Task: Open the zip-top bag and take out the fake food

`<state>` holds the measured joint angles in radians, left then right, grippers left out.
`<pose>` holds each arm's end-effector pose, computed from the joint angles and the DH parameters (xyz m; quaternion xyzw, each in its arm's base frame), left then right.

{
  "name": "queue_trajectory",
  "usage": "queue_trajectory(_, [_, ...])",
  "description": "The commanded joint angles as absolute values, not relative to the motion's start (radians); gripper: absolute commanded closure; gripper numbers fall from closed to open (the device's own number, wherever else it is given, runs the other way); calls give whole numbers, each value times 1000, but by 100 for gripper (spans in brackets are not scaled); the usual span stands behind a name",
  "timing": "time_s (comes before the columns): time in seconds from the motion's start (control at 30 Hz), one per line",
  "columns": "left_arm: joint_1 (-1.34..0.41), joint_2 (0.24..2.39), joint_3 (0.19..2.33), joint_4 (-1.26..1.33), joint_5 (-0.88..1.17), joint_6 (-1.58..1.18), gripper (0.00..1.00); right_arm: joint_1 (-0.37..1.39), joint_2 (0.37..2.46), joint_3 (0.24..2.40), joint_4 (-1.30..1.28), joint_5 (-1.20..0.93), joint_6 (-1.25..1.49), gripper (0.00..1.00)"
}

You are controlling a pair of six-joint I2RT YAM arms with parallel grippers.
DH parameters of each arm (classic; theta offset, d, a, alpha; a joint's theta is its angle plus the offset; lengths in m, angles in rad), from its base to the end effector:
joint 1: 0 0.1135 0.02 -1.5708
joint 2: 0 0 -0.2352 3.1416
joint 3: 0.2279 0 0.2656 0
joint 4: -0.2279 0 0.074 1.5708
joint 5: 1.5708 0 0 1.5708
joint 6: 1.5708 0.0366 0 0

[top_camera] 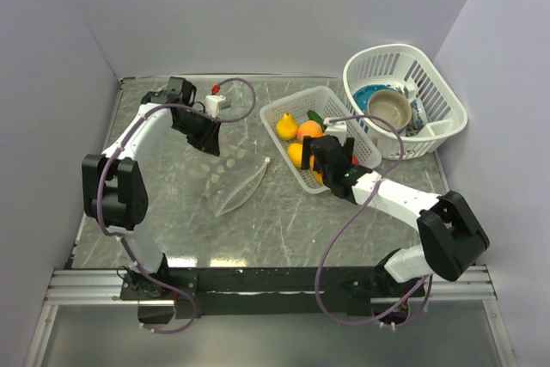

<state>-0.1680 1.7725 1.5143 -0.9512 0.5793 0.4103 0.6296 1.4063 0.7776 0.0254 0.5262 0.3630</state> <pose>0.3610 -0.0816 0.2380 0.3180 0.8890 -0.2581 0.2049 0.2638 0.1695 0.1820 0.0063 0.8633 0.0114 0.5045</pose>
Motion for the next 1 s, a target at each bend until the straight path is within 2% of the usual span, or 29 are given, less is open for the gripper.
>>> queue_trajectory(0.0, [-169, 1714, 1503, -960, 598, 428, 59, 704, 1385, 768, 31, 522, 384, 0])
queue_trajectory(0.1, [-164, 1709, 1500, -960, 591, 428, 40, 758, 1460, 827, 5, 532, 390, 0])
queue_trajectory(0.17, [-163, 1707, 1502, -968, 594, 433, 1, 804, 1524, 876, -23, 531, 403, 0])
queue_trajectory(0.57, [-137, 1661, 1490, -957, 565, 417, 1, 939, 1666, 1074, -76, 503, 422, 0])
queue_trajectory(0.73, [-117, 1638, 1470, -940, 566, 408, 1, 928, 1525, 1063, -146, 523, 423, 0])
queue_trajectory(0.97, [-92, 1603, 1457, -953, 620, 370, 1, 954, 1476, 1238, -590, 597, 555, 0])
